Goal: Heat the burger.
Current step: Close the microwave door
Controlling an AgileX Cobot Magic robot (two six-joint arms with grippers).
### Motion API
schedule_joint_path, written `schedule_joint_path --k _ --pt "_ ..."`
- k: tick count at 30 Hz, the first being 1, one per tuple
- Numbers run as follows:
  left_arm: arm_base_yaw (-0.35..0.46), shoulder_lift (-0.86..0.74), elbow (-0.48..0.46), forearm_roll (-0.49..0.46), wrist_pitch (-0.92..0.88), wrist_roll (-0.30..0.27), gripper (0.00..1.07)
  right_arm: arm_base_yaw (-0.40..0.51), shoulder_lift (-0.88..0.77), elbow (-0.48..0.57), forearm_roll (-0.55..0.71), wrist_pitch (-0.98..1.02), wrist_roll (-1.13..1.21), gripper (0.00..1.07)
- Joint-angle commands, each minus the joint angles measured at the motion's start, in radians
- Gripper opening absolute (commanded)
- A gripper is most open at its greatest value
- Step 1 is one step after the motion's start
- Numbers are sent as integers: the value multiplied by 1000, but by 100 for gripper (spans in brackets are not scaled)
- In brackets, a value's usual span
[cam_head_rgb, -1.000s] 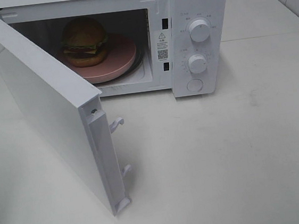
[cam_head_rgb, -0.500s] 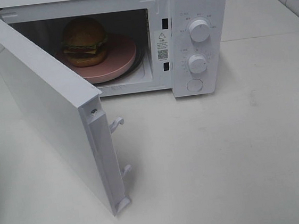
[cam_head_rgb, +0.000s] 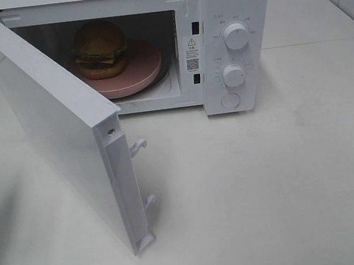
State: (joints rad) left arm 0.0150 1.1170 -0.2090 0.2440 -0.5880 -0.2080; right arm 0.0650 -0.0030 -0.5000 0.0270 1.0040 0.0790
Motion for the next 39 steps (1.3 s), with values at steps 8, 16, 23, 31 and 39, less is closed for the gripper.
schedule_joint_path --k 8,16,23,31,39 --pt "-76 171 -28 135 -158 -48 0 -7 -30 3 2 -8 2 69" --pt "-235 265 -41 -67 -160 25 0 -7 -30 3 2 -8 2 69" --pt "-370 327 -72 -222 -163 107 0 -7 -30 3 2 -8 2 69" --pt "-523 383 -145 -394 -163 208 0 -7 -30 3 2 -8 2 69" --pt "-602 472 -255 -446 -159 208 0 -7 -30 3 2 -8 2 69"
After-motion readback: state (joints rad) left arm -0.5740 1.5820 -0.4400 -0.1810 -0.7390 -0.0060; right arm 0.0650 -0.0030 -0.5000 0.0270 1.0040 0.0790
